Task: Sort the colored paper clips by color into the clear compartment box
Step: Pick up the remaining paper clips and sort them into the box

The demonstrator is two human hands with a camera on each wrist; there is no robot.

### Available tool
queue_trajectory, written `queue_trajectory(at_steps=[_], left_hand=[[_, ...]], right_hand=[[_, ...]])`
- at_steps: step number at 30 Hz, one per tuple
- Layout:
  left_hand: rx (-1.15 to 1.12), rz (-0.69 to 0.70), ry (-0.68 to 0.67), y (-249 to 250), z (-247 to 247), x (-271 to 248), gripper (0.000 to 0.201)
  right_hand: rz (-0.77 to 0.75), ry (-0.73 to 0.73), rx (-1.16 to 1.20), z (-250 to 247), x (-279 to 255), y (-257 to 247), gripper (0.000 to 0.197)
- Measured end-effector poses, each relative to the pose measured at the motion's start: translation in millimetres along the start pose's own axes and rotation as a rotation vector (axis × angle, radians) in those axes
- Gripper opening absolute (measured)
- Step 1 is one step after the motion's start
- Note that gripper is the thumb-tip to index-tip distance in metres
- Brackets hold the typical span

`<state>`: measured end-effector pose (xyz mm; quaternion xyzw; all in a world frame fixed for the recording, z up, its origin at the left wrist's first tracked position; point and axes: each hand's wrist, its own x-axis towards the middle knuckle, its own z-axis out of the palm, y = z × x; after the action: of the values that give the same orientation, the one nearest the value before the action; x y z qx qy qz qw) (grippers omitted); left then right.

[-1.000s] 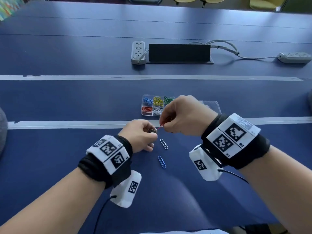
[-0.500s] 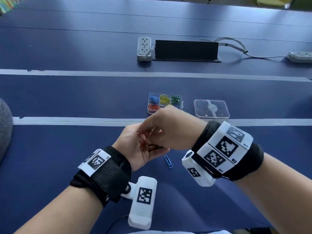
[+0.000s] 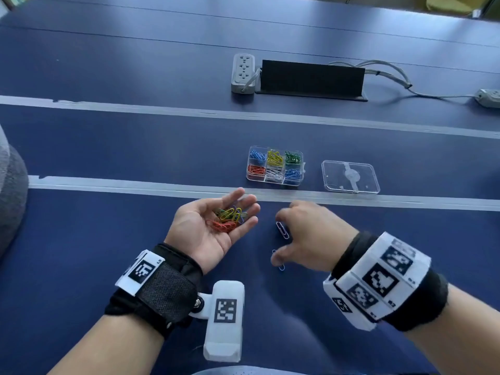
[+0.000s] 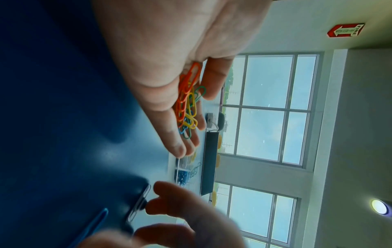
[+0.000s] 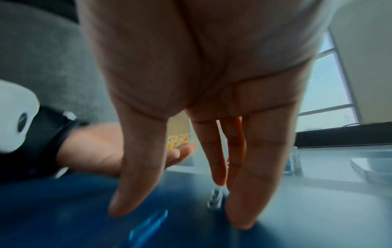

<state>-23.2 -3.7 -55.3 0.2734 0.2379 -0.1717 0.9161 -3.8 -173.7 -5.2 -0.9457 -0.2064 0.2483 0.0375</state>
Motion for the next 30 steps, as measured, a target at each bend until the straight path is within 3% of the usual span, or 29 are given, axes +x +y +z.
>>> queue_trajectory(at_steps=[2,8,15,21,25,30], left_hand=[[0.008,0.019,-0.003,1.5,-1.2,0.4,0.039],[0.019,0.001,0.014,-5.7,2.8,2.2,0.038],[0.014,-0.032,0.009,-6.1,8.7,3.3,0.04],[-0.04,-0.101,-0.074,-10.7,16.2,0.5,0.045],[-0.033,-0.096,-0.165,-16.8,26.4,0.7,0.045],[-0.025,-0.068,-0.227,-16.5,35.9,-0.9,0.04]], right_hand=[[0.035,-0.051,-0.023,11.0,-1.2,-3.2,0.05],[-0.036,0.06,-0.04,17.0,7.5,3.3,0.02],[-0.047,0.059,-0.044,15.4,10.2,3.6,0.02],[-0.092,0.37,0.285,-25.1,5.0,0.1,0.013],[-0.218,0.355,0.445,-37.6,6.6,-9.1,0.014],[-0.234,0.421,0.53,-39.2,10.5,-0.5,0.024]])
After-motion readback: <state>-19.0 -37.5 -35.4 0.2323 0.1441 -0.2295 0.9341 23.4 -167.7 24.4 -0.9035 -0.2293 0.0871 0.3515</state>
